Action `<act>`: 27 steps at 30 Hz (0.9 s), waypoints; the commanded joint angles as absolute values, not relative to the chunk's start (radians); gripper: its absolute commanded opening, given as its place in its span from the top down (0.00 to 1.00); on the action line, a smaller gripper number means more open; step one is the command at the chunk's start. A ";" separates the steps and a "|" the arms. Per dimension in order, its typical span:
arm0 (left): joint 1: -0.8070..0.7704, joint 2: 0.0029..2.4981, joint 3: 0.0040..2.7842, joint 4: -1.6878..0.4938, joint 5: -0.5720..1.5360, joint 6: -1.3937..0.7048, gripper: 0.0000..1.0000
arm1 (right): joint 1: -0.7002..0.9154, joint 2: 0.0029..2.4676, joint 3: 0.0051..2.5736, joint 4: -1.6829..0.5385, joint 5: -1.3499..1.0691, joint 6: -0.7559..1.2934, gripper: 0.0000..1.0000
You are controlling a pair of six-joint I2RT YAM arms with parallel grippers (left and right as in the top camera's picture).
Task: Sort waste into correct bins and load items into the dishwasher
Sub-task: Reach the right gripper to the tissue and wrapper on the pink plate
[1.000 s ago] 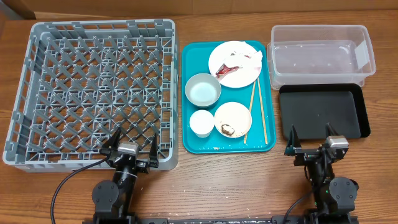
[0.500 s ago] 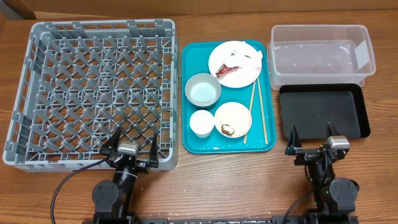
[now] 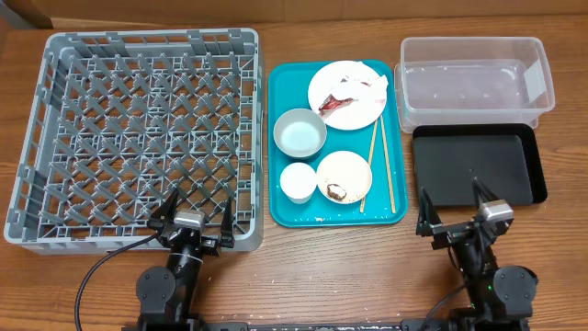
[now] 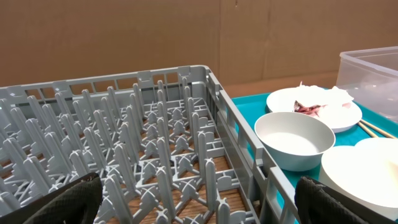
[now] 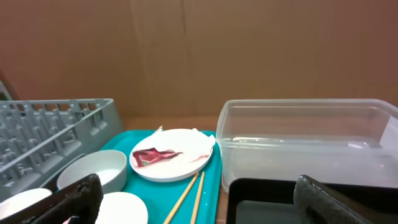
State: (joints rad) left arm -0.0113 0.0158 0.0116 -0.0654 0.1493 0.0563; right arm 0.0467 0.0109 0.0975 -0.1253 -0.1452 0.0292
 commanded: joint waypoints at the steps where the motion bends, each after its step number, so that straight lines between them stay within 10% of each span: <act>1: -0.005 0.004 0.005 -0.063 0.147 0.071 0.00 | 0.051 0.003 0.207 -0.189 -0.159 0.025 0.00; 27: -0.005 0.004 0.005 -0.063 0.147 0.071 0.00 | 0.051 0.233 0.593 -0.314 -0.264 0.030 0.00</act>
State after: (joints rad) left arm -0.0113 0.0154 0.0116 -0.0654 0.1493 0.0563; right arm 0.0467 0.1761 0.5343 -0.3084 -0.2329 0.0261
